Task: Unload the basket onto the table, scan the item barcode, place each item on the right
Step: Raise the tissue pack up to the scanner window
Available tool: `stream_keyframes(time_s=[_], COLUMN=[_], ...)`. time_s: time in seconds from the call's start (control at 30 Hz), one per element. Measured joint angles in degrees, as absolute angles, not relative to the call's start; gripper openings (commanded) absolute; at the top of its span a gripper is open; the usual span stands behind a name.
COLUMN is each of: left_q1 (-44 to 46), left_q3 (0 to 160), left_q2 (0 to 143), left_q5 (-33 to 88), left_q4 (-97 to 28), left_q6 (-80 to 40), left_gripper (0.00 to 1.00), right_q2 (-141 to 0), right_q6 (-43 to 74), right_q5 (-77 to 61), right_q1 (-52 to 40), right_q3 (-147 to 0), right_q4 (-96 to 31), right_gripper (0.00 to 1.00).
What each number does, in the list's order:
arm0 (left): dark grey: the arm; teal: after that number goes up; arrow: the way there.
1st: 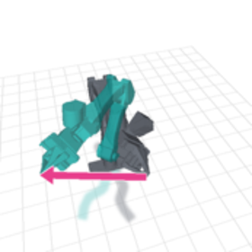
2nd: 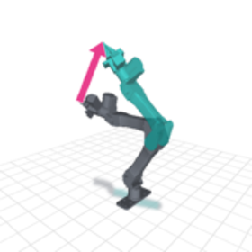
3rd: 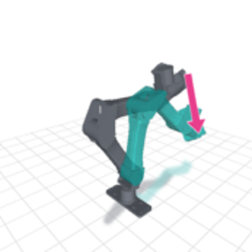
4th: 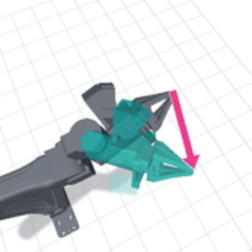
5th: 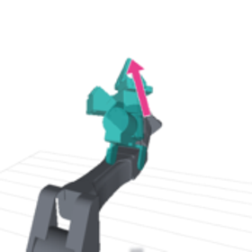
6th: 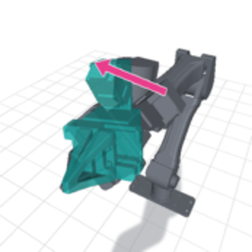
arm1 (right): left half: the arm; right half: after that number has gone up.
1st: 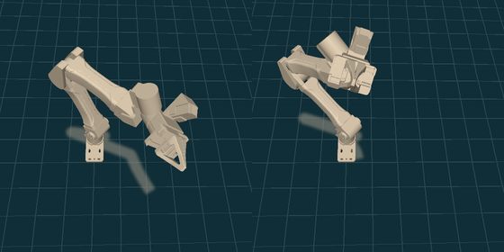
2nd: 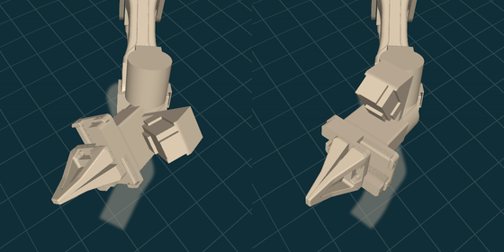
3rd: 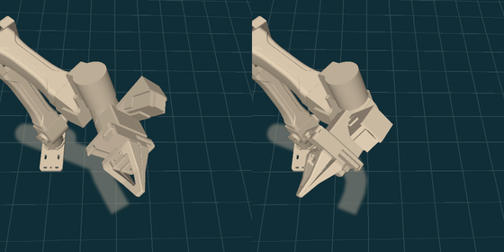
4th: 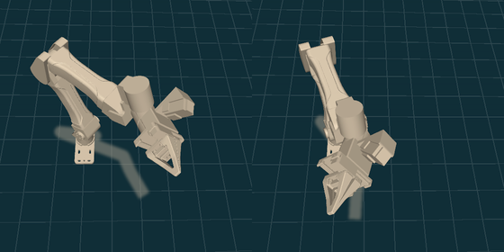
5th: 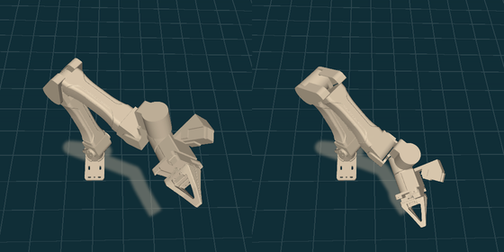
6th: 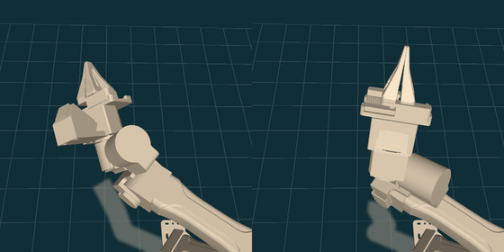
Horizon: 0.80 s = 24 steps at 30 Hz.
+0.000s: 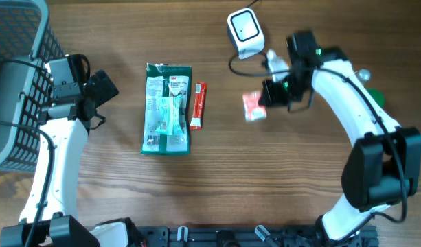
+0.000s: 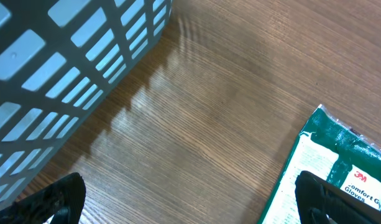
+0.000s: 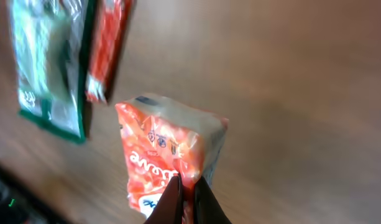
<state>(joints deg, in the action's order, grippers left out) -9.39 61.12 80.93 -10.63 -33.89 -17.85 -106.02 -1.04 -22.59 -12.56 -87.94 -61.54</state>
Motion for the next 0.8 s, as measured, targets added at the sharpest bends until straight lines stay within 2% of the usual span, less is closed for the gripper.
stream_keyframes(time_s=[0.1, 0.27, 0.53, 0.8], left_q1=[-9.39, -9.39, -9.39, -9.39], left_q3=[61.12, 61.12, 61.12, 61.12], left_q2=[80.93, 80.93, 80.93, 80.93], left_q5=[-10.66, -10.63, -10.66, -10.63], left_q4=[-33.89, -33.91, -33.87, -33.91], left_q6=[-17.85, -17.82, -17.82, -17.85], left_gripper=[1.0, 1.0, 1.0, 1.0], right_q2=[-106.06, -105.49, -106.52, -116.38], right_q6=[0.03, 0.14, -3.18, -13.26], right_q5=[-13.87, -1.04, 13.15, 22.24], right_q1=[-15.18, -20.25, -24.58, -24.56], right_q3=[-99.33, -111.24, -112.33, -112.33], right_q4=[-68.14, -68.84, -58.28, -46.15], right_gripper=[0.04, 0.04, 0.04, 0.04])
